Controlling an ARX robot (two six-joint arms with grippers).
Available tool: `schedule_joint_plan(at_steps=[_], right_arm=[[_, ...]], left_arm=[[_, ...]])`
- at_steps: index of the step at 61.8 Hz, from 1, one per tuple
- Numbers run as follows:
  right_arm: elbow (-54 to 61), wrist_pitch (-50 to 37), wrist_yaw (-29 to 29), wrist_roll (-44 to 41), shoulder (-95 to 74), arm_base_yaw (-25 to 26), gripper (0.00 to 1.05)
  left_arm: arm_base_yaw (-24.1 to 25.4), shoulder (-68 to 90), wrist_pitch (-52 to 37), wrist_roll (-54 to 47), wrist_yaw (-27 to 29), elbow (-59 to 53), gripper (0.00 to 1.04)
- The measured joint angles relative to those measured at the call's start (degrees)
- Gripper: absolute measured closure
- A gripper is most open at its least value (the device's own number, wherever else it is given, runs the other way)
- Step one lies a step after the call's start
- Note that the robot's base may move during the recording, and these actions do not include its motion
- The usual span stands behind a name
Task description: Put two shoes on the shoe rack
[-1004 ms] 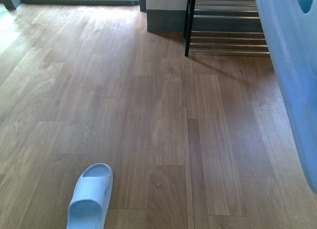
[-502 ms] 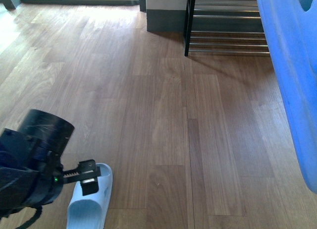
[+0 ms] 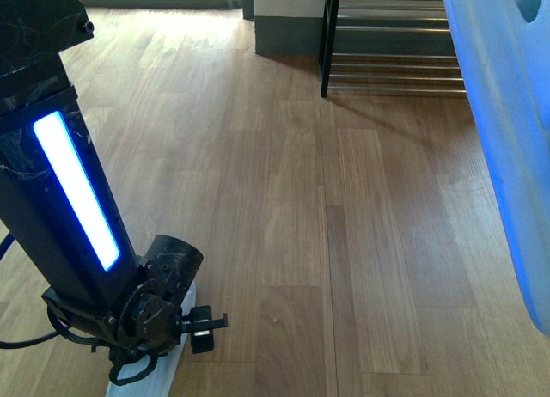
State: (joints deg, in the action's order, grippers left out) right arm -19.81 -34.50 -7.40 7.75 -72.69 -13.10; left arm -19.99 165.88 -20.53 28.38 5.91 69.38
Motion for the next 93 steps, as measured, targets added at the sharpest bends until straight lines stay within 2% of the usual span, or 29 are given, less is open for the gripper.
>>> schedule_joint_plan(at_steps=[20,26,40,50,54,75,93], right_arm=[[0.0,0.0,0.0,0.0,0.0,0.0,1.03],[0.0,0.0,0.0,0.0,0.0,0.0,1.03],[0.0,0.0,0.0,0.0,0.0,0.0,1.03],[0.0,0.0,0.0,0.0,0.0,0.0,1.03],[0.0,0.0,0.0,0.0,0.0,0.0,1.03],[0.0,0.0,0.0,0.0,0.0,0.0,1.03],[0.0,0.0,0.0,0.0,0.0,0.0,1.03]], left_arm=[[0.3,-0.2,-3.5,0.2,0.0,-1.5,0.95],[0.8,-0.8,-4.8,0.3,0.2,-2.7,1.03],[4.9,-8.7,-8.8,0.9,2.9,-9.2,1.03],[9.5,-28.8,-13.5,-3.1,7.9,-20.9,1.03],[9.7,-35.4,-11.8,-4.1,10.1,-23.3,1.03],[6.3,-71.6,-1.2,-13.6,17.6,-34.4,1.03],[-1.3,-101.1,14.4,-17.9,27.1,-40.9,1.03]])
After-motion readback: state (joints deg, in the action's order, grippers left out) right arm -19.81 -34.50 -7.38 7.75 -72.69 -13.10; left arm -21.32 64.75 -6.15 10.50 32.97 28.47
